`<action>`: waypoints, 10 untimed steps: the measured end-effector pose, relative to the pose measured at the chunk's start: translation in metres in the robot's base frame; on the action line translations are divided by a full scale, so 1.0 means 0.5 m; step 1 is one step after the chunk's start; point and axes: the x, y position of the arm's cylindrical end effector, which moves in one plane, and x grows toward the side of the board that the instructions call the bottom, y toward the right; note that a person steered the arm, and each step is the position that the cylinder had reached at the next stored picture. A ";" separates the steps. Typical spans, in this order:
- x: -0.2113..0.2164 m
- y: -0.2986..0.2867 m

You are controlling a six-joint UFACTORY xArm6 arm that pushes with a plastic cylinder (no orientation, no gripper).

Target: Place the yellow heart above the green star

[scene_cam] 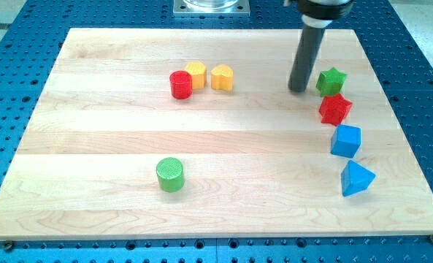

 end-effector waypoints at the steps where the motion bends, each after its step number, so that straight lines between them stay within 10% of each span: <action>1: 0.148 -0.124; 4: -0.051 -0.273; 10: -0.190 0.043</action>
